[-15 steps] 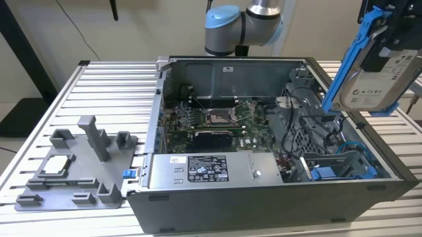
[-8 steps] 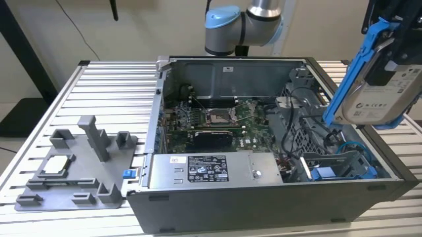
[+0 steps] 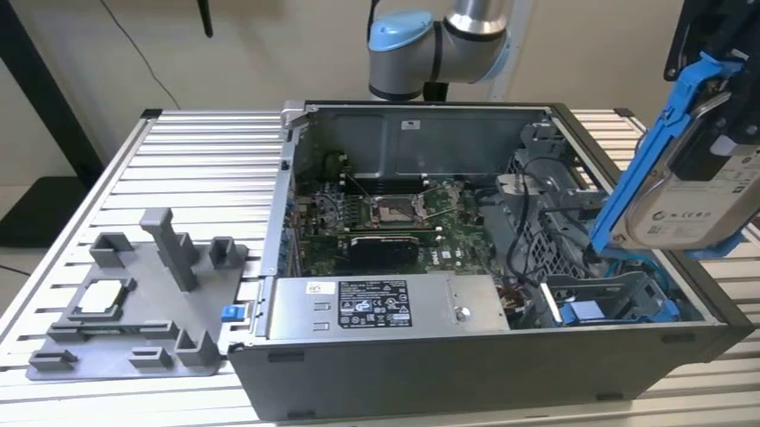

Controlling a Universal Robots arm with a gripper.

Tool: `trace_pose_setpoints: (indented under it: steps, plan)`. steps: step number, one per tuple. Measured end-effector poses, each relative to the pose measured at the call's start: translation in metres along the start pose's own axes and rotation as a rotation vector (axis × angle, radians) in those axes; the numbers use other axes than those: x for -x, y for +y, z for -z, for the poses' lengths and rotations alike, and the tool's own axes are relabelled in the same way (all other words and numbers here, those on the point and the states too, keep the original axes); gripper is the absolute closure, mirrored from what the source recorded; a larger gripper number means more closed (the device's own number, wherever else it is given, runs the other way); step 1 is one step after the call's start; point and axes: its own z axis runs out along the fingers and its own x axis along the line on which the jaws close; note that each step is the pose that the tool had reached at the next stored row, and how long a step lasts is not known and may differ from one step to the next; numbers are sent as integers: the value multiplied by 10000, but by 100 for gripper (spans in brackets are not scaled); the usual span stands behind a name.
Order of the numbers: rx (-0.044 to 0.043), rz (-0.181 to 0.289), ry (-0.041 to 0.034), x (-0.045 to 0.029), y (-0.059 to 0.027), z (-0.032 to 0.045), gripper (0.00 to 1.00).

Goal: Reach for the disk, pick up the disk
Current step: 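Pick up the disk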

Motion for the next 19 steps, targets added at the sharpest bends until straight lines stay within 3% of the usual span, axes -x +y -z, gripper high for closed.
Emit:
trace_pose_setpoints:
  steps: [9,19]
  plan:
    - [-1,0,18,-182,25,-32,100]
    - [-2,-1,22,-220,29,-49,100]
